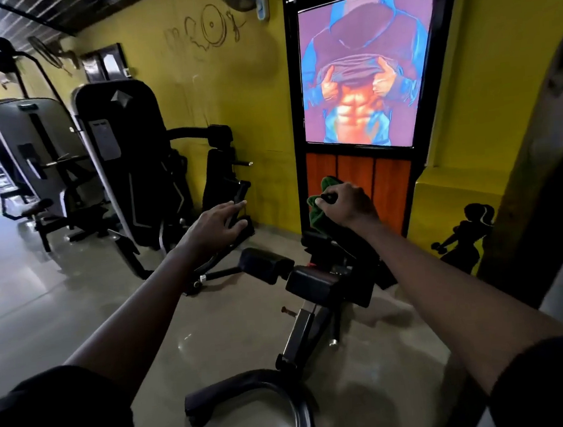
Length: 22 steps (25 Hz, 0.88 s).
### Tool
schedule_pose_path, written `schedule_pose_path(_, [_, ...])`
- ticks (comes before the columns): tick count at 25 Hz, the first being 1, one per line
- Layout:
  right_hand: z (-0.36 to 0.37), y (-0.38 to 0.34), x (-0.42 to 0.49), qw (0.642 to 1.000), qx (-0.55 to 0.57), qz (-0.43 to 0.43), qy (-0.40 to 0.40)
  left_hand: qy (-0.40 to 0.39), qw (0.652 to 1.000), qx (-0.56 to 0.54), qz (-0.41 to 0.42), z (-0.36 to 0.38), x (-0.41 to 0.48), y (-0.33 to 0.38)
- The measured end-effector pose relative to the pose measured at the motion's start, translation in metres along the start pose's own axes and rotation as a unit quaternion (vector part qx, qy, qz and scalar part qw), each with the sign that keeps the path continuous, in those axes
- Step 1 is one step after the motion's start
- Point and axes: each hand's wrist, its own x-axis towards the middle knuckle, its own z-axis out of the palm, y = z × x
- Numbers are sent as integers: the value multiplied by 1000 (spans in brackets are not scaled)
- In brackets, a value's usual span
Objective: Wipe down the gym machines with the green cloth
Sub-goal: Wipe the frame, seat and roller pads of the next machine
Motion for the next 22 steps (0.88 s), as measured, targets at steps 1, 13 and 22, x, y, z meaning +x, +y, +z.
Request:
schedule_pose_path(1, [12, -3, 15, 1000, -5, 3, -1, -3, 1000, 0, 3, 2, 14, -13])
schedule_pose_path(13, [169, -10, 211, 999, -9, 50, 11, -41, 999, -21, -3, 38, 197, -192])
schedule_pose_path(22, [301, 2, 287, 991, -66, 112, -30, -129, 989, -36, 59, 112, 325, -326])
